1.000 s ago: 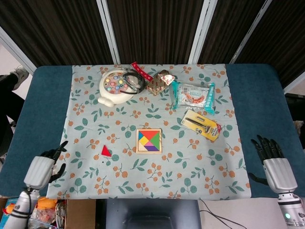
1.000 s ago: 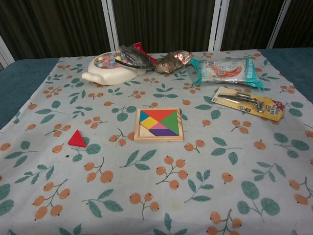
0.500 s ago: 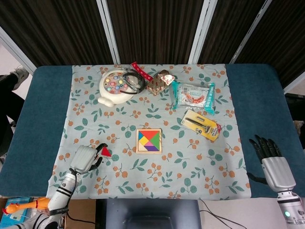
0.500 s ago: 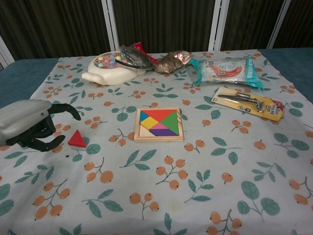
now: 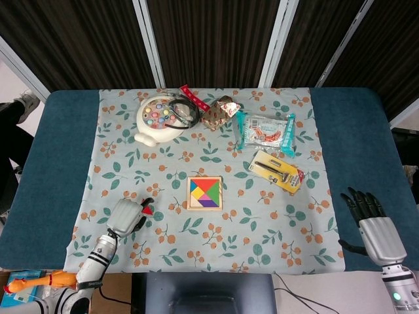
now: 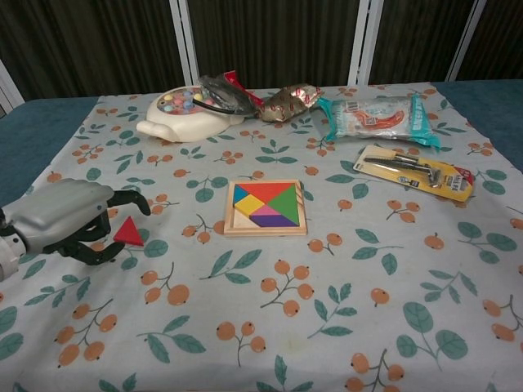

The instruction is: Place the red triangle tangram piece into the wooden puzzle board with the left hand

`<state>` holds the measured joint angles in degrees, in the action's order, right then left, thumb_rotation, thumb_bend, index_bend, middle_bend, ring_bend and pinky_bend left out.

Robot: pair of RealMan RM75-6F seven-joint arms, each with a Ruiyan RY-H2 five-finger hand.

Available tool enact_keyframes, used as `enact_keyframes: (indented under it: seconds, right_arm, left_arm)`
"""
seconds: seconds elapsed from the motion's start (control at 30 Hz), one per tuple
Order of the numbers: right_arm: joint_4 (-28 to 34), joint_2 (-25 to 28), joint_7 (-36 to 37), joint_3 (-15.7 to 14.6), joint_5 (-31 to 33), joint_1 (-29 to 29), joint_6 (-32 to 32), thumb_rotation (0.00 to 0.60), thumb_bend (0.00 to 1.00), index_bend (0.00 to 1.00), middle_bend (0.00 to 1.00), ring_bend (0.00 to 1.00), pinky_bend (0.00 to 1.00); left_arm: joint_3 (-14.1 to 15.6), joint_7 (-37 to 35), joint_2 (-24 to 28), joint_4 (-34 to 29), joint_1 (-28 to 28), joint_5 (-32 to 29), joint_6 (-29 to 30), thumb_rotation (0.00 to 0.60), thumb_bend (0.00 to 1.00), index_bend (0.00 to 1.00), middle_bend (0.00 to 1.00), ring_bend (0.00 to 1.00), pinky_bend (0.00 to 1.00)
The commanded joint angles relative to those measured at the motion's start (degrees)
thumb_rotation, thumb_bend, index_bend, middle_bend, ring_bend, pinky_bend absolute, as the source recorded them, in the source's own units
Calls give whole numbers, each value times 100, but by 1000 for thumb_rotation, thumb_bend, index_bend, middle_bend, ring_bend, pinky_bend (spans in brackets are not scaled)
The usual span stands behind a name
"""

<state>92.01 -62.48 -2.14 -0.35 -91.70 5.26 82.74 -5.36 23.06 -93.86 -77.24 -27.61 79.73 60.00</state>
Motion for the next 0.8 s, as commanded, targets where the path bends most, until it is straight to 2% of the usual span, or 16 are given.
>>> enact_keyframes:
  seconds: [0.03, 0.8]
  right_arm:
    - [-2, 10, 15, -16, -22, 1, -1, 600, 150, 0, 0, 0, 0]
    - [28, 13, -44, -49, -6, 7, -56, 600, 150, 0, 0, 0, 0]
  left_arm:
    - [39, 49, -40, 106, -24, -68, -12, 600, 408, 292, 1000, 1000, 1000]
    - [149, -331, -255, 643, -231, -93, -115, 600, 406, 363, 1000, 1000, 1000]
